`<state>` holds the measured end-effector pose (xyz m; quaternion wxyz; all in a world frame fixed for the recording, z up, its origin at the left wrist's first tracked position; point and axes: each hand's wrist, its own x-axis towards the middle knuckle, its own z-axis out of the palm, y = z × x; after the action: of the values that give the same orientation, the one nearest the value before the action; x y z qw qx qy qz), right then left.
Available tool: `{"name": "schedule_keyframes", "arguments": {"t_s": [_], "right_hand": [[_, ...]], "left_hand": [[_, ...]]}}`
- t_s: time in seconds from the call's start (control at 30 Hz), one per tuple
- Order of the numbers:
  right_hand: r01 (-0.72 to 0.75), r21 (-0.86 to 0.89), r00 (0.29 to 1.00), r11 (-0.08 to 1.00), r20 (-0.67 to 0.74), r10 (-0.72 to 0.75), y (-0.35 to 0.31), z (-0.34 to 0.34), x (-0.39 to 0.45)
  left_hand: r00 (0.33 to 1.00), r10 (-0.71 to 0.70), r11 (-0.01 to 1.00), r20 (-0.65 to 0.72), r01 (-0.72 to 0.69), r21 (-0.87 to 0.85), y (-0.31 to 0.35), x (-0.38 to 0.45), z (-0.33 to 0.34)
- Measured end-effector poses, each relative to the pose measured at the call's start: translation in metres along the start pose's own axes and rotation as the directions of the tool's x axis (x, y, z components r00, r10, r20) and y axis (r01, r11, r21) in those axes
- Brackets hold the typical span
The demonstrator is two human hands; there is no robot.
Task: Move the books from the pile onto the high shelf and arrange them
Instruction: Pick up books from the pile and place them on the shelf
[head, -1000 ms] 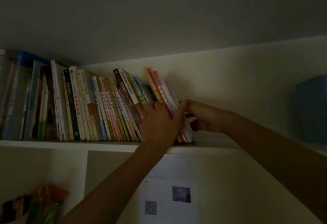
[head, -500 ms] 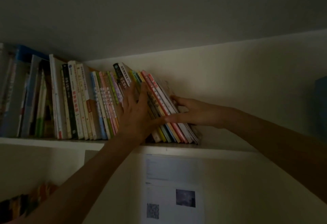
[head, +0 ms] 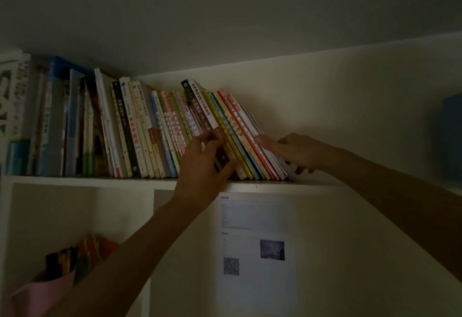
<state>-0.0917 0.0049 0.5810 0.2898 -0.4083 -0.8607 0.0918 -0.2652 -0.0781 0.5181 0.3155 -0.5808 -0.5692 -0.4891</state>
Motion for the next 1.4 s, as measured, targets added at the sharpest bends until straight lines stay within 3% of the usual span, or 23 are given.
{"name": "schedule_keyframes", "arguments": {"t_s": [0.17,0.3,0.37,0.43,0.53,0.63,0.73,0.9,1.03,1.13,1.17,1.2,1.27,1.33,1.4], "right_hand": [[0.046,0.101,0.998,0.994,-0.041,-0.042,0.001,0.013,-0.011],[0.177,0.117,0.926,0.977,-0.355,-0.125,0.015,0.011,-0.053],[0.23,0.043,0.855,0.972,-0.486,-0.181,0.034,0.01,-0.086],[0.219,-0.047,0.808,0.975,-0.551,-0.208,0.06,0.012,-0.128],[0.066,-0.18,0.863,0.981,-0.483,-0.147,0.108,0.025,-0.202],[-0.157,-0.208,0.952,0.965,-0.291,0.093,0.172,0.05,-0.277],[-0.392,-0.164,0.917,0.905,-0.151,0.37,0.238,0.076,-0.355],[-0.748,-0.081,0.657,0.659,0.049,0.752,0.336,0.106,-0.481],[-0.907,-0.065,0.413,0.417,0.061,0.909,0.416,0.112,-0.572],[-0.944,-0.068,0.325,0.322,-0.039,0.945,0.475,0.117,-0.631],[-0.974,0.099,0.208,0.202,0.053,0.977,0.496,0.123,-0.648],[-0.963,0.188,0.208,0.192,0.067,0.976,0.519,0.13,-0.664],[-0.961,0.276,0.026,0.024,0.007,1.0,0.539,0.134,-0.676],[-0.95,0.294,-0.146,-0.108,-0.111,0.983,0.545,0.135,-0.676],[-0.865,0.431,-0.293,-0.258,-0.017,0.956,0.559,0.148,-0.681]], "left_hand": [[0.998,0.018,0.999,0.052,-0.016,-0.038,-0.002,-0.017,-0.007],[0.98,0.188,0.958,0.059,-0.169,-0.232,0.02,-0.037,-0.002],[0.96,0.275,0.917,0.058,-0.244,-0.314,0.043,-0.054,0.008],[0.94,0.31,0.891,0.143,-0.235,-0.39,0.069,-0.078,0.024],[0.864,0.34,0.853,0.372,-0.117,-0.509,0.102,-0.124,0.063],[0.722,0.408,0.812,0.558,-0.007,-0.584,0.133,-0.188,0.113],[0.568,0.421,0.792,0.707,0.149,-0.591,0.166,-0.264,0.16],[0.286,0.448,0.801,0.847,0.293,-0.522,0.23,-0.381,0.223],[0.086,0.471,0.807,0.878,0.359,-0.468,0.286,-0.458,0.265],[-0.034,0.418,0.835,0.908,0.408,-0.369,0.331,-0.499,0.299],[-0.068,0.386,0.843,0.92,0.43,-0.322,0.345,-0.509,0.311],[-0.101,0.348,0.849,0.932,0.455,-0.267,0.357,-0.52,0.323],[-0.145,0.265,0.839,0.953,0.522,-0.154,0.379,-0.536,0.345],[-0.155,0.183,0.822,0.971,0.567,-0.064,0.4,-0.548,0.366],[-0.146,0.097,0.802,0.985,0.598,0.01,0.418,-0.557,0.388]]}}
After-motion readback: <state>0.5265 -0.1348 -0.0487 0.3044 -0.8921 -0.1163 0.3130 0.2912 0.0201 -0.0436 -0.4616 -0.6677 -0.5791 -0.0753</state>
